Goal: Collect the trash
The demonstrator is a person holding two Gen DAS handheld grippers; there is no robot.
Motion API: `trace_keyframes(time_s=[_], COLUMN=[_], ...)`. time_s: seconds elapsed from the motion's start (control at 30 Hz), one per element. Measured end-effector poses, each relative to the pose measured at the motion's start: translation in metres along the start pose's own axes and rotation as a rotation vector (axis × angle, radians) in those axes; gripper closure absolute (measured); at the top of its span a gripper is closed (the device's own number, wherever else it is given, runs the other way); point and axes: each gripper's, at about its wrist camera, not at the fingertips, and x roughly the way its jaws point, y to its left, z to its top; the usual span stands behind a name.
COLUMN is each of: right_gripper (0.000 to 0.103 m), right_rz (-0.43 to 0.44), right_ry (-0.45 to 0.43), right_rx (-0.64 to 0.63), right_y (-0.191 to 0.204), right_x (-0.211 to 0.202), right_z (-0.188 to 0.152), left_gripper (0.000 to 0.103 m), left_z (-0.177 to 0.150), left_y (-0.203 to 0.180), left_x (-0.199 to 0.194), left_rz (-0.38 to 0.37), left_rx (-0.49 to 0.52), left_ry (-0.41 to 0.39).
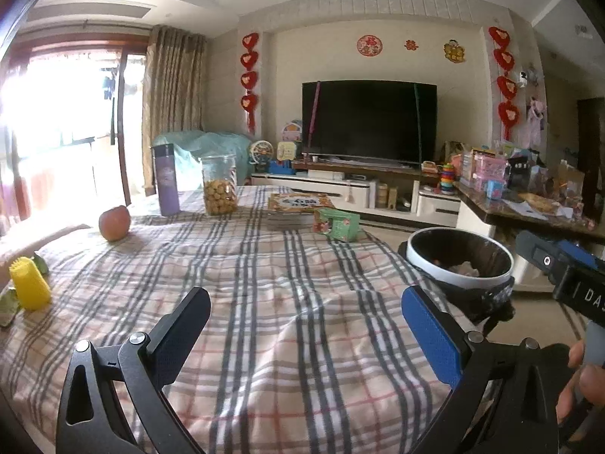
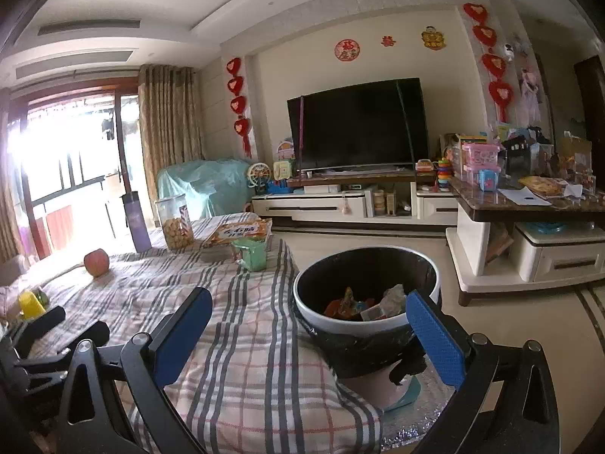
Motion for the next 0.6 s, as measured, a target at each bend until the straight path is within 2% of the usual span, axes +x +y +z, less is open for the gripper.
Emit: trace_keyframes(time_s=[0.6], right_gripper=[0.0], right_rz=[0.019], right_ry=[0.011], right_rx=[-0.007], right_y=[0.003], right_x=[-0.0001], right_z=[-0.0087], left_gripper=[0.001], left_z=[-0.0038], left_y=[0.0032], left_x=[-0.0012], left_rz=[0.04], left_rx=[0.01], left_ry=[-0.04])
